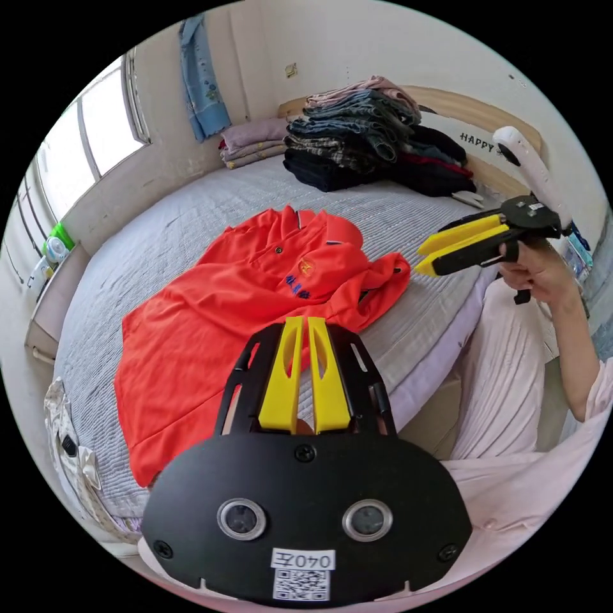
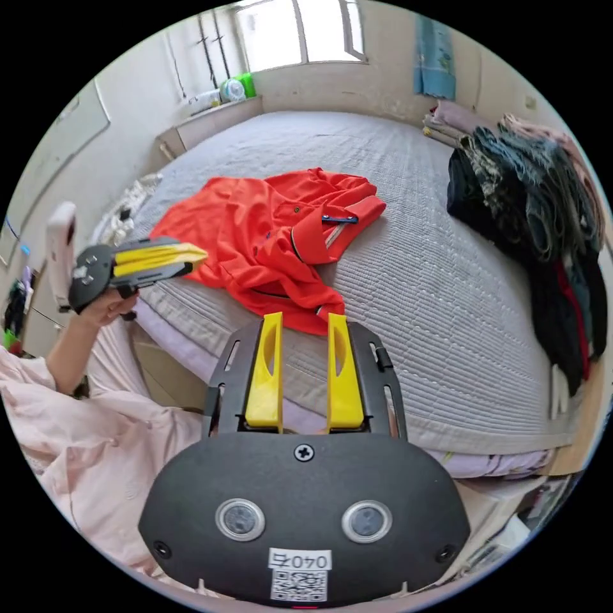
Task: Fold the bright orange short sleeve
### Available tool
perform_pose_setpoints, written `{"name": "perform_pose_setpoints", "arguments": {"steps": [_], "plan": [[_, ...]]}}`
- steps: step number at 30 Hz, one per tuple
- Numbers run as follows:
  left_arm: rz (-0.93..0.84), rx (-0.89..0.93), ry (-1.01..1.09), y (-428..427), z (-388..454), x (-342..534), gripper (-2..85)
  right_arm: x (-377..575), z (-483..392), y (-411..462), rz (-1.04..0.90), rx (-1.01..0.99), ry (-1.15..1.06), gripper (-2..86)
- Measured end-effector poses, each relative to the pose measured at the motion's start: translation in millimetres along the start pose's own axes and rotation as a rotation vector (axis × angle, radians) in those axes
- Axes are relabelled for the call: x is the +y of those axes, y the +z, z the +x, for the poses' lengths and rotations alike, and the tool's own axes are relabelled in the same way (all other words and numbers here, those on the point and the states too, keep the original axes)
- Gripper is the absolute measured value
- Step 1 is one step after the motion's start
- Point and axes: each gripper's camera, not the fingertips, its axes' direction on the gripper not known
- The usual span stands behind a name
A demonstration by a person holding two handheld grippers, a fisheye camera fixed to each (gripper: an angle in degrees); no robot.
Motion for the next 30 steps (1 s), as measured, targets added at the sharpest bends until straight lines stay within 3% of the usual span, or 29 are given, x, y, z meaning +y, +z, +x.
{"name": "perform_pose_setpoints", "arguments": {"steps": [2,7,10,13,16,18,20,21,22,23,25,27,29,30], "plan": [[0.029,-0.019,0.036,2.7,12.0,-8.6,0.0,-2.7,-24.0,16.7,-0.052,0.160,-0.068,9.6],[0.049,-0.054,0.153,24.8,38.5,-31.0,4.8,-11.8,-47.2,42.8,-0.104,0.330,-0.134,8.5],[-0.035,-0.064,0.226,53.3,43.7,-43.5,5.6,-15.9,-49.3,61.5,-0.132,0.450,-0.166,3.8],[-0.170,-0.177,0.259,85.5,36.5,-50.7,0.3,-13.6,-45.7,65.5,-0.151,0.460,-0.196,-0.3],[-0.121,-0.002,0.144,57.0,-2.9,-60.6,-0.6,-3.0,-31.8,27.6,-0.076,0.272,-0.160,-0.8],[-0.050,0.235,0.001,24.5,-55.8,-67.5,-0.8,8.8,-14.6,-5.9,0.028,0.077,-0.141,-0.9],[-0.001,0.395,-0.101,14.3,-98.6,-68.3,-0.8,31.1,30.8,-45.5,0.262,-0.450,-0.132,-0.9],[0.027,0.519,-0.168,17.3,-127.1,-66.3,-0.8,36.9,49.3,-48.8,0.327,-0.620,-0.100,-0.8],[0.043,0.588,-0.208,21.9,-141.1,-64.2,-0.8,45.2,88.5,-39.7,0.382,-0.898,0.021,-0.7],[0.053,0.711,-0.296,36.9,-165.3,-58.8,-0.8,50.5,116.8,-21.8,0.341,-0.949,0.137,-0.4],[0.014,0.846,-0.369,65.3,-178.7,-52.4,-0.9,52.2,132.1,3.3,0.188,-0.701,0.266,0.4],[-0.104,0.821,-0.411,100.7,-167.0,-45.0,-0.9,48.7,126.6,16.4,0.100,-0.586,0.289,2.7],[-0.141,0.822,-0.422,115.6,-160.7,-38.6,-0.9,38.9,102.4,16.6,-0.008,-0.246,0.264,9.1],[-0.135,0.851,-0.441,120.7,-160.5,-34.5,-0.9,36.7,95.4,14.2,-0.017,-0.178,0.248,9.4]]}}
